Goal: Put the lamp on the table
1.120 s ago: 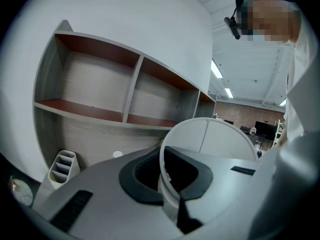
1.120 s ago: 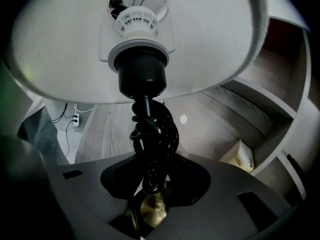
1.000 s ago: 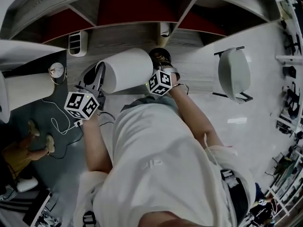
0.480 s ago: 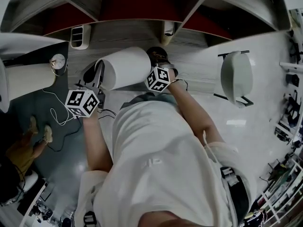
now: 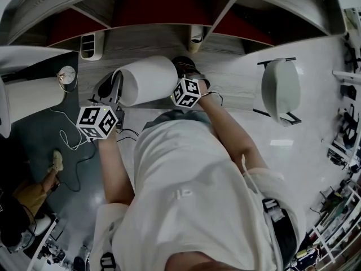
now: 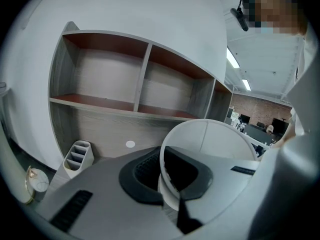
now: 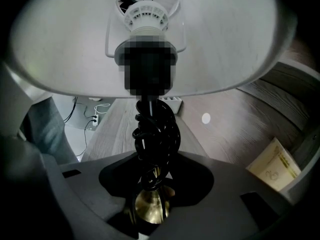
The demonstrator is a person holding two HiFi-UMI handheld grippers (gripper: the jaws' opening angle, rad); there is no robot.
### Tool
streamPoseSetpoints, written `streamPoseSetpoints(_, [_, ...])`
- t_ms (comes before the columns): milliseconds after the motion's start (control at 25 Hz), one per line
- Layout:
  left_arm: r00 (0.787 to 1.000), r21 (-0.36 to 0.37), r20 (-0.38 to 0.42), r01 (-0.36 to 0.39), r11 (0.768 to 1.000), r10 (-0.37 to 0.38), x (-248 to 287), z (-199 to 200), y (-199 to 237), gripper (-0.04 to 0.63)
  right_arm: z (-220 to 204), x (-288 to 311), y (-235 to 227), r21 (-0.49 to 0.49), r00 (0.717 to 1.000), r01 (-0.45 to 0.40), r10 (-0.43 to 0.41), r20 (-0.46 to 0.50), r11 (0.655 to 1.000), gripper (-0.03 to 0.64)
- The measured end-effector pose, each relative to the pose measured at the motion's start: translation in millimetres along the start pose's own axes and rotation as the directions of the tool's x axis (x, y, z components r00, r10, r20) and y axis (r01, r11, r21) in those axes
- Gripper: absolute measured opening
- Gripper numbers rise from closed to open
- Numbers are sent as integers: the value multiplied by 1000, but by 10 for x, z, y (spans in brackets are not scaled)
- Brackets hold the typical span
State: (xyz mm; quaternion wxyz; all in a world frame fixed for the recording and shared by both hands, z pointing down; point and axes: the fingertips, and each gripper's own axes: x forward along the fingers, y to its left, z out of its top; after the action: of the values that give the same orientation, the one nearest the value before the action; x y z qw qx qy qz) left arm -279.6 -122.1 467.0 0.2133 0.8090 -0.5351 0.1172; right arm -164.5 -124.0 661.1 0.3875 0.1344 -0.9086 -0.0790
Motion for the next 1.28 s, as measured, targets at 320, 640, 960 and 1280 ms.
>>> streamPoseSetpoints(320, [1000, 64, -15, 15, 998, -14, 117, 101, -199, 25, -206, -130, -97, 17, 998, 18, -17, -58, 1000, 256])
streamPoseSetpoints(640, [998, 134, -35, 61, 989, -57, 342, 253, -573, 25, -450, -430, -178, 34, 994, 24, -20, -103, 999, 291])
streamPoseSetpoints(960, [995, 120, -57, 90, 989, -83, 516, 341, -862, 31, -880, -892, -390, 78, 982, 117, -103, -161, 990, 290])
streamPoseSetpoints(1280, [994, 68, -45, 103, 992, -101, 620, 375, -1114, 41, -1296, -1320, -506, 132, 960, 203, -171, -223, 970, 272])
